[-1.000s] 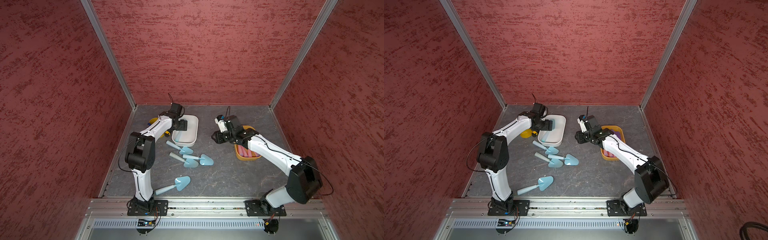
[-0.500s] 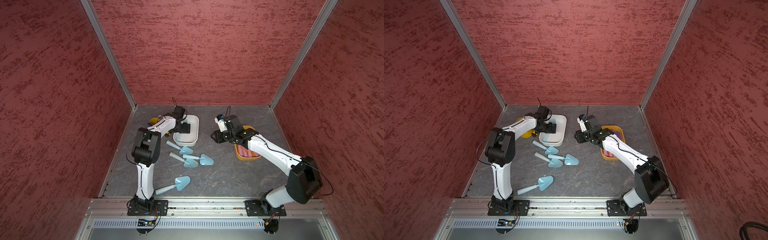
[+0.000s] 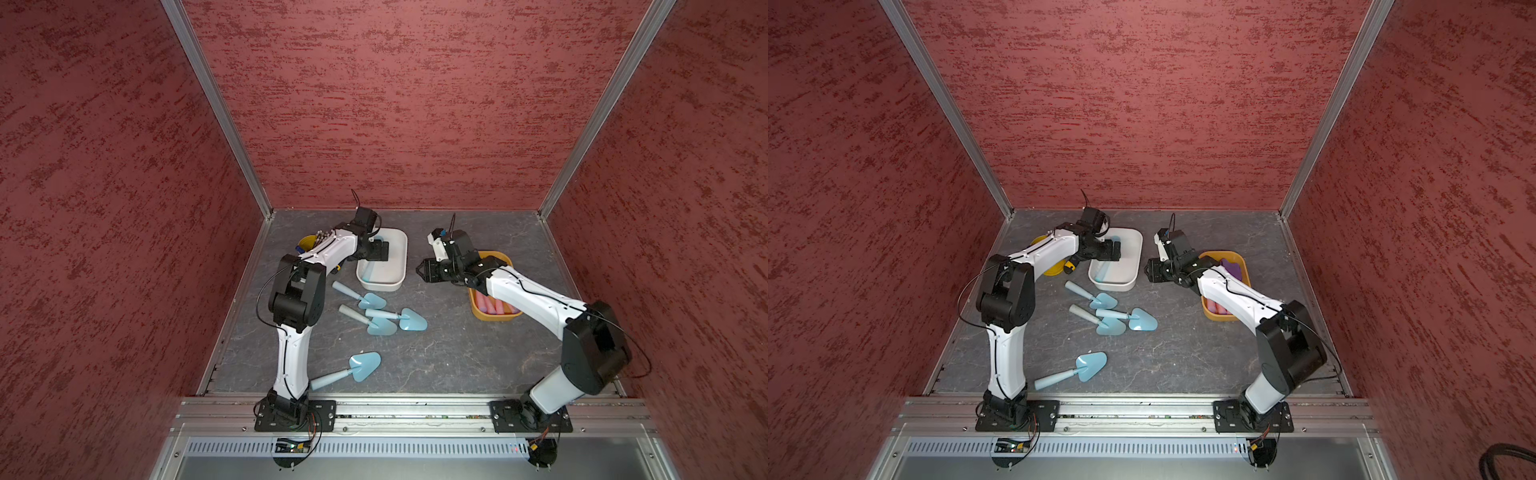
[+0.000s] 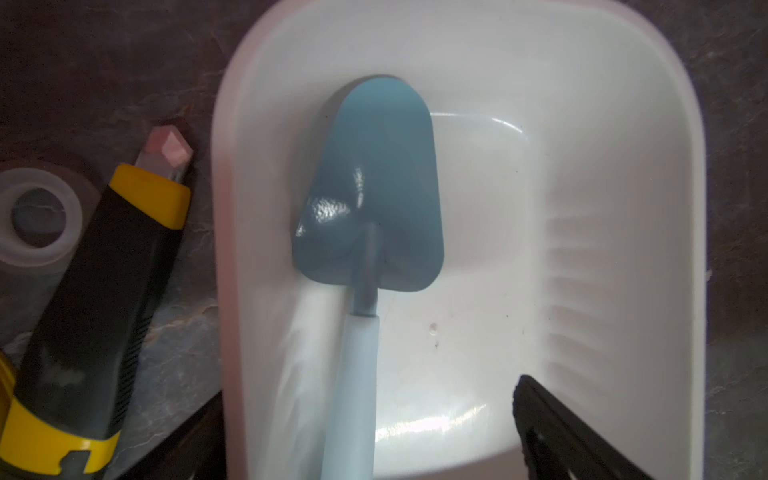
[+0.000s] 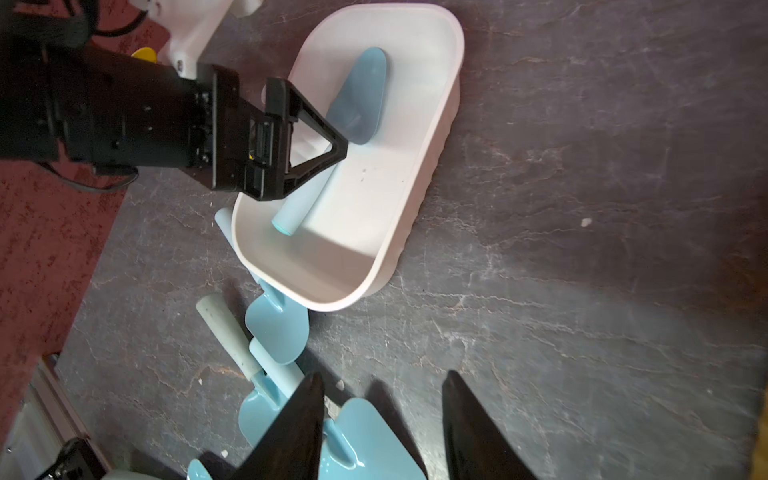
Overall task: Sort the small shovels by color and place them into the storage box
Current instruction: Move the storage box to the center of the board.
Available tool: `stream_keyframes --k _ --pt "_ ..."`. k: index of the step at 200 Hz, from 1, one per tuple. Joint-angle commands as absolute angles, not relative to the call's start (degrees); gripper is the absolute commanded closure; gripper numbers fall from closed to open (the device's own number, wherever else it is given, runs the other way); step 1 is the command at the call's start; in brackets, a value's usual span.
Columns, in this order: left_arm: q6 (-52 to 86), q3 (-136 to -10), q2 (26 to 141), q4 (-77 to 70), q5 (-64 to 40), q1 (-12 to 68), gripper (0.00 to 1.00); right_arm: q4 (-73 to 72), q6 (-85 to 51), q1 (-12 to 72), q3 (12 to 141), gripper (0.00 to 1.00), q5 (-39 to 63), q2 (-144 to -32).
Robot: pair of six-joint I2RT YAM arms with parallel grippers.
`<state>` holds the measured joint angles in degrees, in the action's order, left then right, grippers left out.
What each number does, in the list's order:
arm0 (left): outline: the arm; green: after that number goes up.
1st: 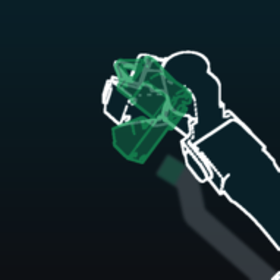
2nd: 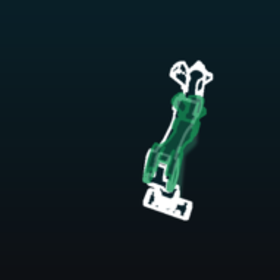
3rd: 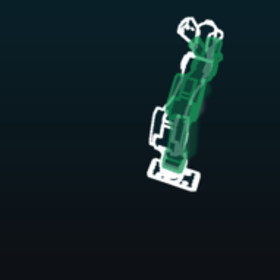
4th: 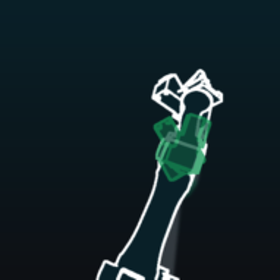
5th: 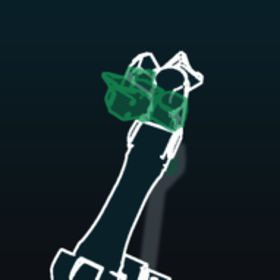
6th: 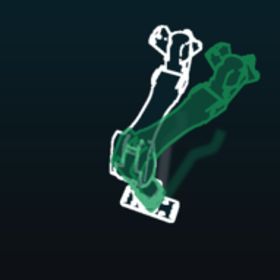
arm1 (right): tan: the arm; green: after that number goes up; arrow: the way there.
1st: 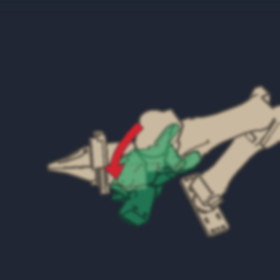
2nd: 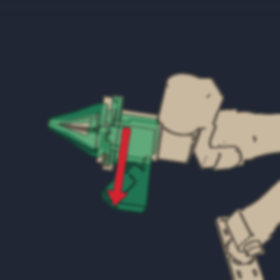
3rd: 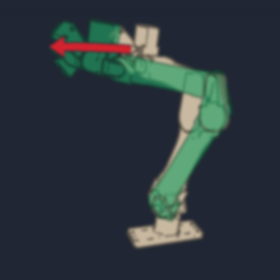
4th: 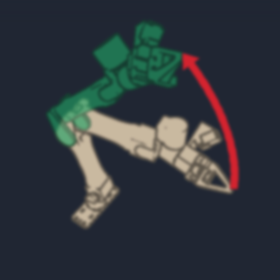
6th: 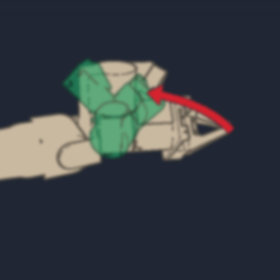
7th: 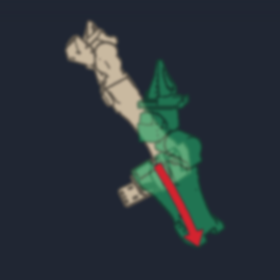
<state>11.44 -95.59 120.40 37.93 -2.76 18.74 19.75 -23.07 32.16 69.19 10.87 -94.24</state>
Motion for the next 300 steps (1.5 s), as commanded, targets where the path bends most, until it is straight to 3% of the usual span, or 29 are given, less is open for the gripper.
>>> stream_keyframes --k 1,72,117,223,300 --pt "13.40 -96.42 120.44 34.24 -5.09 17.30 0.00 15.73 -29.18 32.58 73.08 0.50 9.16 -98.00" --pt "17.31 -96.99 122.26 33.58 -9.82 17.13 0.00 16.18 -33.61 30.38 83.14 0.48 9.57 -111.03" --pt "18.05 -96.84 121.48 33.97 -10.91 18.79 0.00 17.22 -32.62 28.61 84.62 0.48 9.42 -113.72" --pt "17.18 -98.06 120.96 34.99 -10.08 23.82 0.00 20.19 -28.51 25.72 78.61 0.48 6.63 -107.39" --pt "3.43 -93.76 110.57 39.54 -7.28 23.69 0.00 19.68 -20.98 25.68 72.51 0.48 3.76 -95.50"
